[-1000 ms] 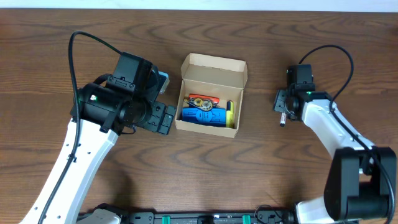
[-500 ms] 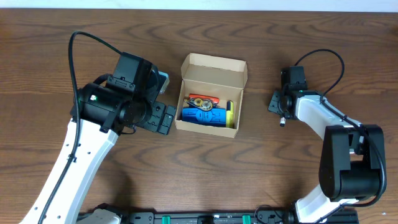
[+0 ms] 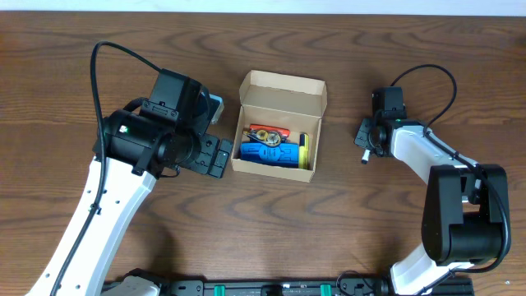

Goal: Pack container
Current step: 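Move the right gripper to the black marker and grasp it, then carry the black marker into the box and release it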

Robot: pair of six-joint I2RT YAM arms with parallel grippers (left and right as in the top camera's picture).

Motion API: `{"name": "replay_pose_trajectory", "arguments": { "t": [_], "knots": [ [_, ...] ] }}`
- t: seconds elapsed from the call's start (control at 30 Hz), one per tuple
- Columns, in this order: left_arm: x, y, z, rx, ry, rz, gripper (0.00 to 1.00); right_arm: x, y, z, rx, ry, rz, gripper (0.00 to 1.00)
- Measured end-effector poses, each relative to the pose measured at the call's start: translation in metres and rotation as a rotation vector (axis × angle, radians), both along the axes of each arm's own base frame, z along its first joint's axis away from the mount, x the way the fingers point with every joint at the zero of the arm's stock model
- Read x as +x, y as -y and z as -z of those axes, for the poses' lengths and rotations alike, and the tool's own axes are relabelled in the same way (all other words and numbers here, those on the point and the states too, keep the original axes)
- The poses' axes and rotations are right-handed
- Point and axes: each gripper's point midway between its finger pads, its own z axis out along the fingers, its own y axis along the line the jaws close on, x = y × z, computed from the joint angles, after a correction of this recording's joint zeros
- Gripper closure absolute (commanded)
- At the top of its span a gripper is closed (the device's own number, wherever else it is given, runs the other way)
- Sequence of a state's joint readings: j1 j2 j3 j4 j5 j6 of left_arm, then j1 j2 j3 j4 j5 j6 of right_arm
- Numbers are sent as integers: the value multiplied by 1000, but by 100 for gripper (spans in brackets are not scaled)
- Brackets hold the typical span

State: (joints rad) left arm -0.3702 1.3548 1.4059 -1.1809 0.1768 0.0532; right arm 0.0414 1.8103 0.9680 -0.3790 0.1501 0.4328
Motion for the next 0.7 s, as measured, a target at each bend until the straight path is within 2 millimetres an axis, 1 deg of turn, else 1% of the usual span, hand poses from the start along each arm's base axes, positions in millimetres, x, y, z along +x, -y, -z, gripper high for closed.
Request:
{"name": "replay_pose_trajectory", "arguments": {
  "t": [0.07, 0.23, 0.33, 0.43, 0.47, 0.5, 0.57, 0.63, 0.7],
  "knots": [
    [0, 0, 0, 0, 0, 0, 5, 0, 0, 0, 0, 0, 0, 99],
    [0, 0, 0, 0, 0, 0, 5, 0, 0, 0, 0, -3, 0, 99],
    [0, 0, 0, 0, 0, 0, 5, -4, 0, -1, -1, -29, -2, 99],
    [0, 0, 0, 0, 0, 0, 5, -5, 0, -11, -8, -47, -25, 99],
    [0, 0, 0, 0, 0, 0, 5, -3, -1, -17, -10, -38, -35, 99],
    [0, 0, 0, 0, 0, 0, 5, 3, -1, -28, -13, -14, -47, 99],
    [0, 0, 0, 0, 0, 0, 5, 18, -4, -58, -21, 63, -75, 99],
    [0, 0, 0, 0, 0, 0, 5, 32, -12, -95, -28, 162, -117, 99],
    [0, 0, 0, 0, 0, 0, 5, 43, -27, -136, -30, 271, -181, 99]
  ]
}}
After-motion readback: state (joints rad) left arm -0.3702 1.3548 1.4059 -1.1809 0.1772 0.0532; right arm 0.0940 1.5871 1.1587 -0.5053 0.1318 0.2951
